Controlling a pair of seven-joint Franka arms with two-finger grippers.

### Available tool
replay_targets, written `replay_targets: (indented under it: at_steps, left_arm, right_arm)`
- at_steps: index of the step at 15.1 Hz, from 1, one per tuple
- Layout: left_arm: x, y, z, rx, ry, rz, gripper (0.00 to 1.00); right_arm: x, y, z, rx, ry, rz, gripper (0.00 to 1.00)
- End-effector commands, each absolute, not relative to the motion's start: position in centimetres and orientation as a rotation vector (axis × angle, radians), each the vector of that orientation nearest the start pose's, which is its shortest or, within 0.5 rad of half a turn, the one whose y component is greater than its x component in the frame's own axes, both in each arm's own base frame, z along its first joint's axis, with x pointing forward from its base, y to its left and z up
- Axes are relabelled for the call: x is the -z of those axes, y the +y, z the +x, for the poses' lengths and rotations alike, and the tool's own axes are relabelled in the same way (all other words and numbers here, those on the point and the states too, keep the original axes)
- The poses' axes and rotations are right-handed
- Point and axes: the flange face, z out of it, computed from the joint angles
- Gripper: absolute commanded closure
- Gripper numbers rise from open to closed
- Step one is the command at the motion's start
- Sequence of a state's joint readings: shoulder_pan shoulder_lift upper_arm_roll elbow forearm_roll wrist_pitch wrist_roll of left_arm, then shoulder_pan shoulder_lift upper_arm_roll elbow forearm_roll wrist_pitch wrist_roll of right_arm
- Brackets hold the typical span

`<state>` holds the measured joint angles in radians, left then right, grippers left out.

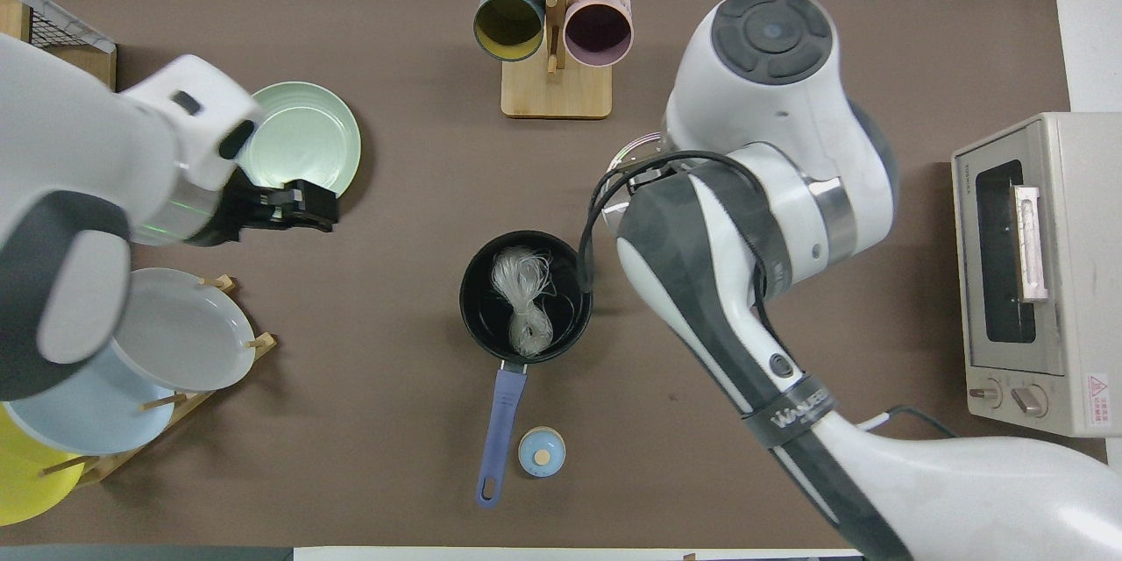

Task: Transfer vermicelli from pot to plate
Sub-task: 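Move the lid aside with the right gripper while the left gripper reaches the pot, then grasp the white vermicelli in the pot with the left gripper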

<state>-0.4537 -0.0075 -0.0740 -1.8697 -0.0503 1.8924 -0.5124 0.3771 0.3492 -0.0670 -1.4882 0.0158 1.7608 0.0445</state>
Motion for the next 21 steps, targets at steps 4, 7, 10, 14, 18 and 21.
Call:
replay_targets:
  at_steps: [4,7,10,14,18,21]
  left_arm:
    - [-39.3,-36.8,42.8,-0.040,0.095,-3.210,0.00]
    - [-37.0,-38.0,42.2,-0.063,0.119,-3.204,0.00]
    - [-35.8,-38.3,42.5,-0.057,0.118,-3.207,0.00]
    - [-33.7,-39.3,42.5,-0.046,0.142,-3.211,0.00]
    - [-32.1,-39.5,42.9,-0.034,0.150,-3.217,0.00]
    - [-32.1,-39.5,42.8,-0.043,0.167,-3.211,0.80]
  right_arm:
    - [-45.4,14.3,62.5,-0.108,-0.545,-3.146,0.42]
    - [-42.5,12.7,61.5,-0.017,-0.615,-3.153,0.42]
    - [-40.7,11.6,60.8,0.047,-0.655,-3.193,0.42]
    - [-38.5,8.7,59.8,0.105,-0.629,-3.207,0.42]
    - [-36.5,7.3,60.2,0.082,-0.578,-3.208,0.42]
    - [-35.7,7.3,60.4,0.089,-0.541,-3.207,0.42]
